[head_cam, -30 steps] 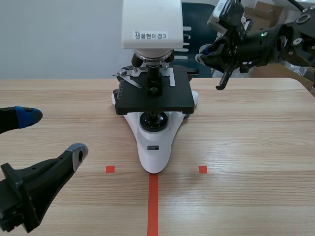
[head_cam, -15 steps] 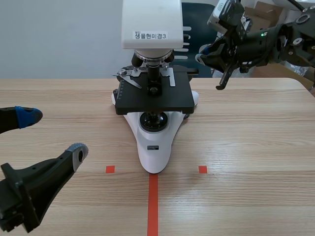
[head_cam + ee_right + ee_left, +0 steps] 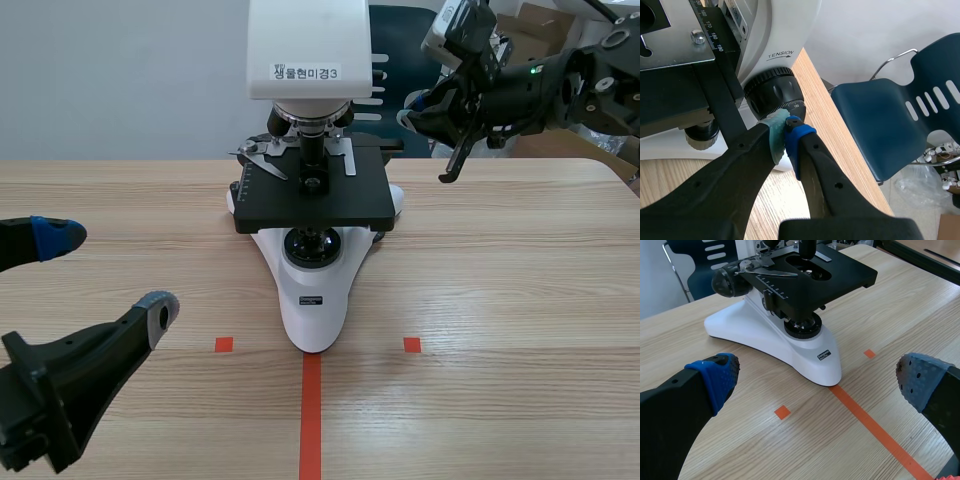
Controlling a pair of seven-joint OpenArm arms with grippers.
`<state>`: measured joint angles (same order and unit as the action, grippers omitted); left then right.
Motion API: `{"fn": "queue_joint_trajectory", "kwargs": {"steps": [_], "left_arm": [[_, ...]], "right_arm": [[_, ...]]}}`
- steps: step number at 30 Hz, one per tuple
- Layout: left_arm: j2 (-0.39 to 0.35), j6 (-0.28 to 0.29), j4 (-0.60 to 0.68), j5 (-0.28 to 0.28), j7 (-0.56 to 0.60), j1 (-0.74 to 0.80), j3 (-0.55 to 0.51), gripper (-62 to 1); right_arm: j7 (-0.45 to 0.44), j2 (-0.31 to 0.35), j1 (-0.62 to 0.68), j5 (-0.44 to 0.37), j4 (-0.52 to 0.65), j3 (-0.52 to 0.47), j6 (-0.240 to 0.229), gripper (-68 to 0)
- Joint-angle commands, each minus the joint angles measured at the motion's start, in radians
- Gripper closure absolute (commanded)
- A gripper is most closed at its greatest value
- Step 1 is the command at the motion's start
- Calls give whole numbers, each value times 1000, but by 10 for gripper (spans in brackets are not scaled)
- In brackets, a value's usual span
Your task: Point at the coarse focus knob
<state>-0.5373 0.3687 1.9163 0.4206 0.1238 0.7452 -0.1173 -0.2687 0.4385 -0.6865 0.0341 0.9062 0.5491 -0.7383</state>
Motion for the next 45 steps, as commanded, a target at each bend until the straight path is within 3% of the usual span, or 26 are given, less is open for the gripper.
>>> {"fn": "queue_joint_trajectory", "kwargs": {"steps": [1,20,22,25,29,32,36,39,45], "left_arm": [[5,1,9,10,14,2,-3,-623],[5,1,9,10,14,2,-3,-623],[5,1,9,10,14,2,-3,-623],[5,1,9,10,14,2,-3,-623],[5,1,9,9,14,2,-3,-623],[5,1,9,10,14,2,-3,-623],[5,1,9,10,14,2,-3,-623],[5,1,9,10,14,2,-3,-623],[5,1,9,10,13,2,-3,-623]], "right_arm": [[-11,7,-28,-19,23,-18,-7,-7],[-11,8,-25,-19,23,-18,-7,-11],[-11,11,-22,-21,23,-18,-7,-65],[-32,38,-1,-79,33,-18,-7,-251],[-98,113,52,-237,72,-25,-7,-480],[-104,190,121,-359,137,-57,-2,-543],[-104,301,253,-474,251,-139,71,-575],[-94,363,377,-517,336,-232,124,-582],[3,360,666,-554,507,-461,301,-582]]}}
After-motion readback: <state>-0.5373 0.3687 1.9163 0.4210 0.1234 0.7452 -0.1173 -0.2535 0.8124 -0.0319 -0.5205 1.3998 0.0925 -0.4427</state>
